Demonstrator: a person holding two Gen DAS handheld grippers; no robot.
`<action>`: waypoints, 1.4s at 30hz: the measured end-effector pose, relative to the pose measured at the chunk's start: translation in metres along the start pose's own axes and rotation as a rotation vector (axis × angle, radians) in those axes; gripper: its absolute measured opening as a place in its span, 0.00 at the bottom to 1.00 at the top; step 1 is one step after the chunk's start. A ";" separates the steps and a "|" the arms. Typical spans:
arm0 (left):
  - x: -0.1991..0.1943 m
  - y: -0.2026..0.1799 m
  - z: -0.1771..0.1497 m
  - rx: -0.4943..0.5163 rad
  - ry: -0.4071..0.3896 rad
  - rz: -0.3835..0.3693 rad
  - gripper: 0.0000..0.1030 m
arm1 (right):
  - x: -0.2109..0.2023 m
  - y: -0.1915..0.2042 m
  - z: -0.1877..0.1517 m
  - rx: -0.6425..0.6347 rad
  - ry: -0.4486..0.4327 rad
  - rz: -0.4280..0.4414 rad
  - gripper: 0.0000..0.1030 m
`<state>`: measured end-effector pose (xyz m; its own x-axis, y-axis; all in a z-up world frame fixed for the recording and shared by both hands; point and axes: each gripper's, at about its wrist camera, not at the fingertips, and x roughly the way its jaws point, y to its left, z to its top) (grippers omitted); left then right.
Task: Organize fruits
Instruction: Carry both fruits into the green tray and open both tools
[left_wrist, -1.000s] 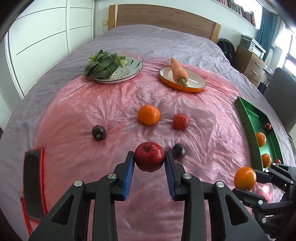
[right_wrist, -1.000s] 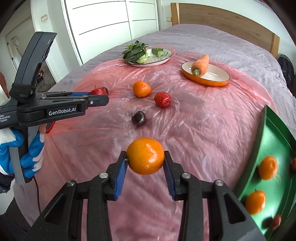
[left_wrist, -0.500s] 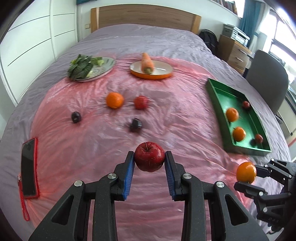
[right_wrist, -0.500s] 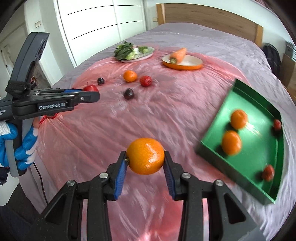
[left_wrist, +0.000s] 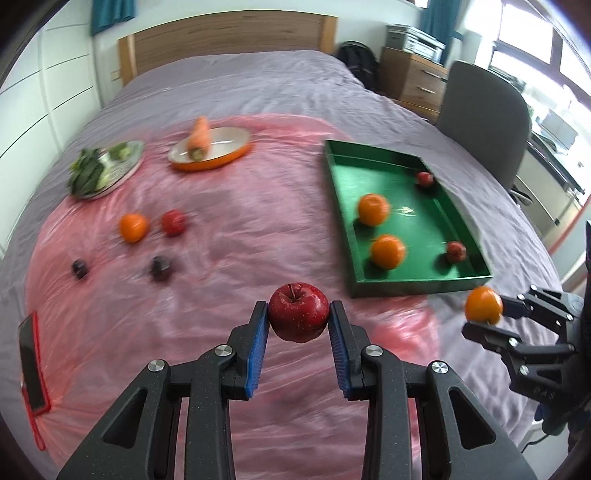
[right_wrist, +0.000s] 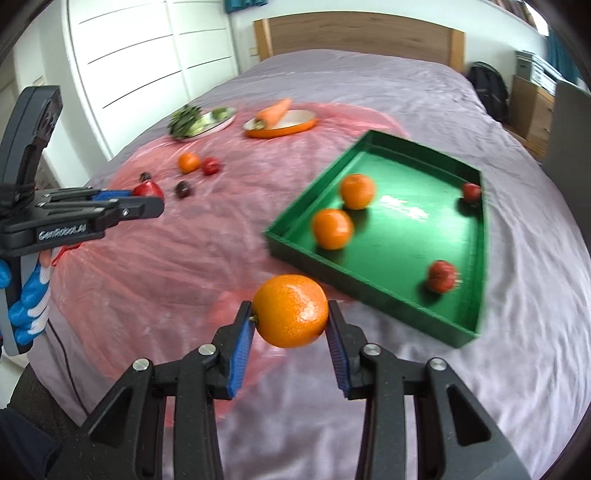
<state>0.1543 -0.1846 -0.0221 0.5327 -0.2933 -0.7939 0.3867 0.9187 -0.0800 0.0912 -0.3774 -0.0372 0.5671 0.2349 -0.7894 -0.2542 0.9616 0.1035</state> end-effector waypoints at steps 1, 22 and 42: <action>0.003 -0.008 0.004 0.009 0.003 -0.012 0.27 | -0.002 -0.007 0.001 0.007 -0.005 -0.008 0.60; 0.087 -0.128 0.051 0.183 0.062 -0.118 0.27 | 0.045 -0.123 0.046 0.071 -0.040 -0.073 0.60; 0.140 -0.155 0.042 0.234 0.138 -0.119 0.27 | 0.114 -0.167 0.070 0.091 0.009 -0.088 0.60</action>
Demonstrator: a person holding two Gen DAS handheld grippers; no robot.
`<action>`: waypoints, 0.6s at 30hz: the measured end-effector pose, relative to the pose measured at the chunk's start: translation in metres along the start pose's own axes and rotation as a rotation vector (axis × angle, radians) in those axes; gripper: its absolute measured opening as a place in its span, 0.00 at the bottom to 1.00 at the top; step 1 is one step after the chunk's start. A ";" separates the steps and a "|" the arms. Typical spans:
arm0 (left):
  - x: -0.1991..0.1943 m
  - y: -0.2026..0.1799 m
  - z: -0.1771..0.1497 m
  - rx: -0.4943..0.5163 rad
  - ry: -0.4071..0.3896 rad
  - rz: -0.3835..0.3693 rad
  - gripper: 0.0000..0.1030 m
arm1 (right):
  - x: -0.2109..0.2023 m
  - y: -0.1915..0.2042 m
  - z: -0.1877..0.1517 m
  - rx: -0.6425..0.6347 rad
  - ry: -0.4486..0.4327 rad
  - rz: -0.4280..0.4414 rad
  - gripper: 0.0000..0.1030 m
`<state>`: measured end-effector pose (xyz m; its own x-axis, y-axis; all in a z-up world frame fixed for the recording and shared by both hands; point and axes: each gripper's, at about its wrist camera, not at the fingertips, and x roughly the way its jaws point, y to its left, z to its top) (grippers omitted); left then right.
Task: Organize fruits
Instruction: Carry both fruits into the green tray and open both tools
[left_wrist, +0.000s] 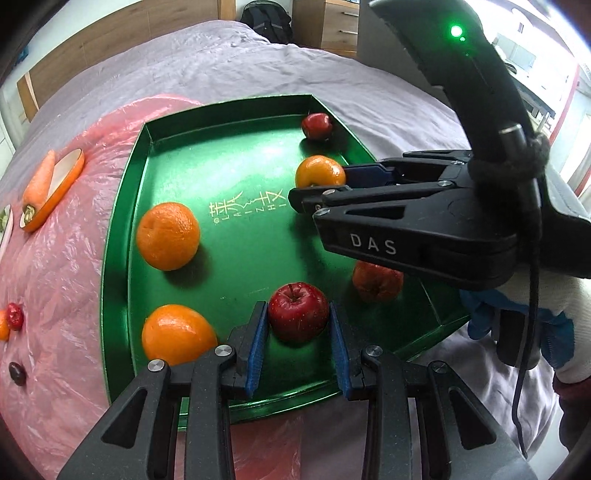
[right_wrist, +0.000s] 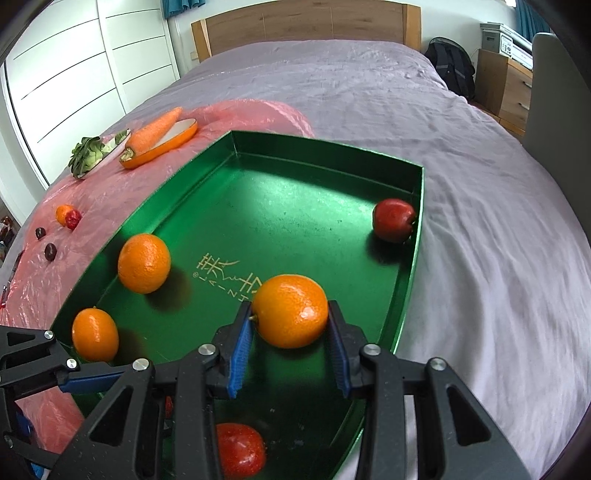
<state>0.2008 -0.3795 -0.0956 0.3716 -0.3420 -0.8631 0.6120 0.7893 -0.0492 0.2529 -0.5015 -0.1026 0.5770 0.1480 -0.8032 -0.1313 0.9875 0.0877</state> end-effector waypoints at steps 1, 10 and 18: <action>0.002 0.001 0.001 -0.005 0.004 -0.001 0.27 | 0.000 0.000 -0.001 0.000 -0.001 -0.001 0.60; 0.004 0.003 0.003 -0.025 0.009 -0.011 0.30 | 0.004 0.003 -0.002 -0.018 0.018 -0.027 0.61; -0.010 0.003 0.005 -0.020 -0.012 0.005 0.44 | -0.003 0.006 -0.001 -0.013 0.032 -0.034 0.82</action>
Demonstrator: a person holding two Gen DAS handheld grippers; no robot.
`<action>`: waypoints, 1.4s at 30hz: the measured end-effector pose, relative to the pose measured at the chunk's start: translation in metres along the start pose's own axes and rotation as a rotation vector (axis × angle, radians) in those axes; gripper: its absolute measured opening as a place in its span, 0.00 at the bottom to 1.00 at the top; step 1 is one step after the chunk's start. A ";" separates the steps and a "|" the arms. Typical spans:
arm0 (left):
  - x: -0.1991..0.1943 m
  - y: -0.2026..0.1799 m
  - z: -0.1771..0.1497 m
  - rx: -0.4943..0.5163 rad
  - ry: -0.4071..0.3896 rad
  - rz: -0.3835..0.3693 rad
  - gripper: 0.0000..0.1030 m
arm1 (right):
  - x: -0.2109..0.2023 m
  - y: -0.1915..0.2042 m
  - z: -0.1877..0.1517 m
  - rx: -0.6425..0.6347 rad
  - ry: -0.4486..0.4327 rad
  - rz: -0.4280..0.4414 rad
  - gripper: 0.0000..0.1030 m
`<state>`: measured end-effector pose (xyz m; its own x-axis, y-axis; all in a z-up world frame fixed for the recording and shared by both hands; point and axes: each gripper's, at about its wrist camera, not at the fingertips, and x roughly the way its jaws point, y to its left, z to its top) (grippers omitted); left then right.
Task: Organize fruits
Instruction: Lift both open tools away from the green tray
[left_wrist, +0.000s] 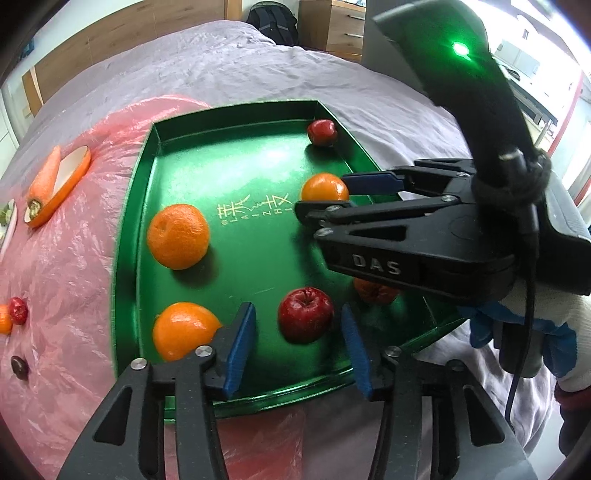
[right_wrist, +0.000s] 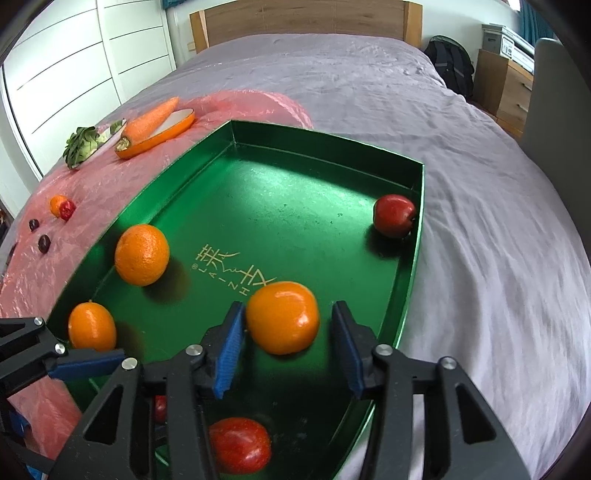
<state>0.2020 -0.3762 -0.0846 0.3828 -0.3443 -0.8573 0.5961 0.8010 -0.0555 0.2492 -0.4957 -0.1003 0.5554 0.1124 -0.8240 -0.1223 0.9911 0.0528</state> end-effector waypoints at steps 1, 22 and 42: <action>-0.004 0.000 -0.001 -0.001 -0.006 0.000 0.44 | -0.004 0.001 -0.001 -0.002 -0.006 -0.002 0.82; -0.113 -0.001 -0.036 -0.013 -0.113 0.012 0.44 | -0.125 0.032 -0.049 0.012 -0.067 -0.054 0.82; -0.206 0.036 -0.116 -0.067 -0.203 0.077 0.44 | -0.209 0.119 -0.108 -0.010 -0.102 -0.095 0.82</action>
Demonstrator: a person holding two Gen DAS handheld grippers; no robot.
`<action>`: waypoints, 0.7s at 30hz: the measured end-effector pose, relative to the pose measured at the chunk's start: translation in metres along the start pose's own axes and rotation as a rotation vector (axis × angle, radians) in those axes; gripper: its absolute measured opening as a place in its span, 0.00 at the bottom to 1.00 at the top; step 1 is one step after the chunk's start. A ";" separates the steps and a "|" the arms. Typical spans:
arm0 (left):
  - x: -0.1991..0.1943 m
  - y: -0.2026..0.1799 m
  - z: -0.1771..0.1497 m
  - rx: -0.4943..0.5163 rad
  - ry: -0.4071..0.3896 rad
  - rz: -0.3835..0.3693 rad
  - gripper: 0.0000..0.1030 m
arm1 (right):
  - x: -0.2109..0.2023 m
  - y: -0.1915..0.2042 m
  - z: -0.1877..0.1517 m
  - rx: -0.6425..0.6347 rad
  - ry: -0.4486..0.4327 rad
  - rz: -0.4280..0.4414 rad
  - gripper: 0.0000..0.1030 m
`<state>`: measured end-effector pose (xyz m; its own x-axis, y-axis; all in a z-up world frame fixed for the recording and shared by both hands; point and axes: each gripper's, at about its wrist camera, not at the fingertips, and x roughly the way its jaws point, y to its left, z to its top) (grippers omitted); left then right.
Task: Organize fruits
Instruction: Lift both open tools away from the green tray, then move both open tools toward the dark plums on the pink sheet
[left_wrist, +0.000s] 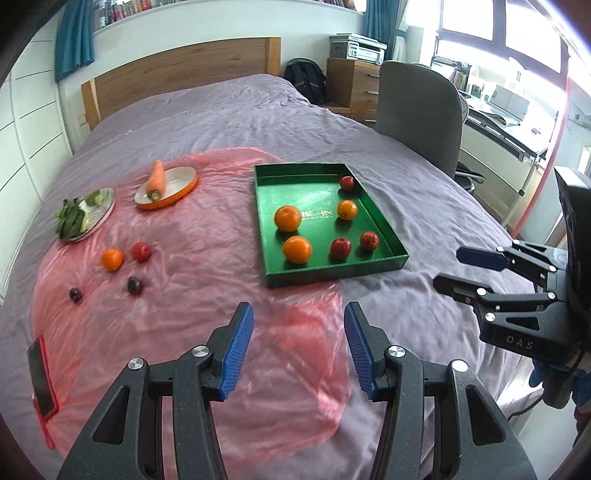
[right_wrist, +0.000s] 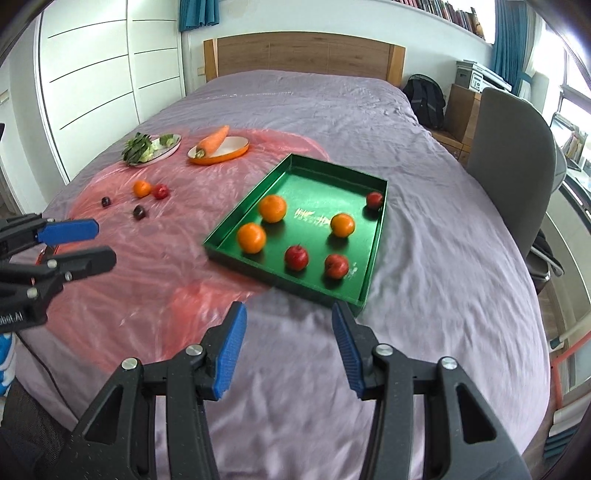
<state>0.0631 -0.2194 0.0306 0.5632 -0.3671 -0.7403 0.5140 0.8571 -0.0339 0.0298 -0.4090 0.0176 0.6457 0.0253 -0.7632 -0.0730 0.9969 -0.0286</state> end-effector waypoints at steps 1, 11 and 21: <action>-0.004 0.003 -0.004 -0.004 -0.002 0.003 0.44 | -0.002 0.004 -0.004 0.001 0.004 0.000 0.82; -0.039 0.030 -0.043 -0.057 -0.046 0.035 0.44 | -0.023 0.052 -0.031 -0.008 0.017 0.029 0.82; -0.050 0.085 -0.100 -0.165 -0.034 0.119 0.44 | -0.012 0.123 -0.043 -0.061 0.057 0.112 0.82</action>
<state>0.0144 -0.0923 -0.0026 0.6368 -0.2691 -0.7226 0.3309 0.9418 -0.0591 -0.0196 -0.2903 -0.0042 0.5868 0.1300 -0.7992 -0.1892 0.9817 0.0207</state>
